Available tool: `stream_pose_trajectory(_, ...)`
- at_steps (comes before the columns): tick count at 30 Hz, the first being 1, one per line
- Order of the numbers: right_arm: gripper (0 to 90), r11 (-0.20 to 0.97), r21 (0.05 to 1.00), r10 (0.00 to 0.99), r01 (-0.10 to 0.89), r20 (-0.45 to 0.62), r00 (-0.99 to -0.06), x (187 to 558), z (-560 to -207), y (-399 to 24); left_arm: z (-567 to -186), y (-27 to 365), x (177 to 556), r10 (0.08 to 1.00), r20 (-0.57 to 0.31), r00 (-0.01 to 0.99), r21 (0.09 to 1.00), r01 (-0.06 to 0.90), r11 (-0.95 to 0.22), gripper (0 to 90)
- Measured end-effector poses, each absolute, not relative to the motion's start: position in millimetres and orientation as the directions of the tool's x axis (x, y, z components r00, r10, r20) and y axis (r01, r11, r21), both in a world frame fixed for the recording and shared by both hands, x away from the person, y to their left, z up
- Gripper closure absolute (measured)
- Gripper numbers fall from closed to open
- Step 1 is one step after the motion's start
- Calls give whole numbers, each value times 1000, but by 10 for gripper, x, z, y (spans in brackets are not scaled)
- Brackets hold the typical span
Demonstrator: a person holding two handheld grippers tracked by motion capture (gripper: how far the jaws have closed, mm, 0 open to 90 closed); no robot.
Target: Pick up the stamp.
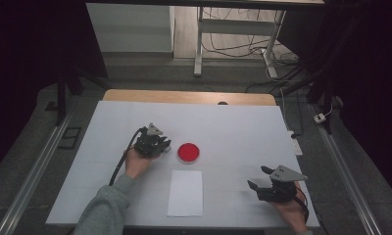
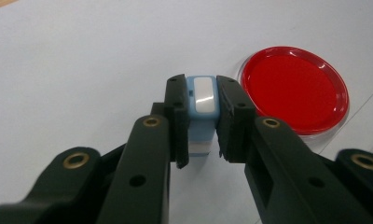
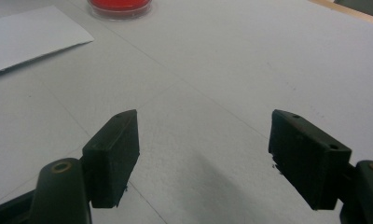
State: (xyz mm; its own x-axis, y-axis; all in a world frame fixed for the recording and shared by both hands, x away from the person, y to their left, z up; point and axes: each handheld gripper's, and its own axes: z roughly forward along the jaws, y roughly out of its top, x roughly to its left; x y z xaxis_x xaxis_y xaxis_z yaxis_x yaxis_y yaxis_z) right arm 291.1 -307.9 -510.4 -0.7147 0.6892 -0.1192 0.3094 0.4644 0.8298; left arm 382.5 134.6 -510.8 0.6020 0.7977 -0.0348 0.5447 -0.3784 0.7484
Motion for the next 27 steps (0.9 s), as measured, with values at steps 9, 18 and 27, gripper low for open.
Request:
stream_pose_trajectory(9,244,462,832,691,306,-121,-713,2910,-5102,-3083,-5039,1381,3793,794,-56,605,771,531,-351,756)
stream_pose_trajectory(18,244,459,834,696,306,-124,-707,2902,-5095,-3083,-4883,1463,3708,776,-105,622,808,509,-299,755)
stream_pose_trajectory(27,244,459,835,696,303,-126,-707,2899,-5092,-3079,-4771,1510,3653,754,-127,644,822,494,-284,755)
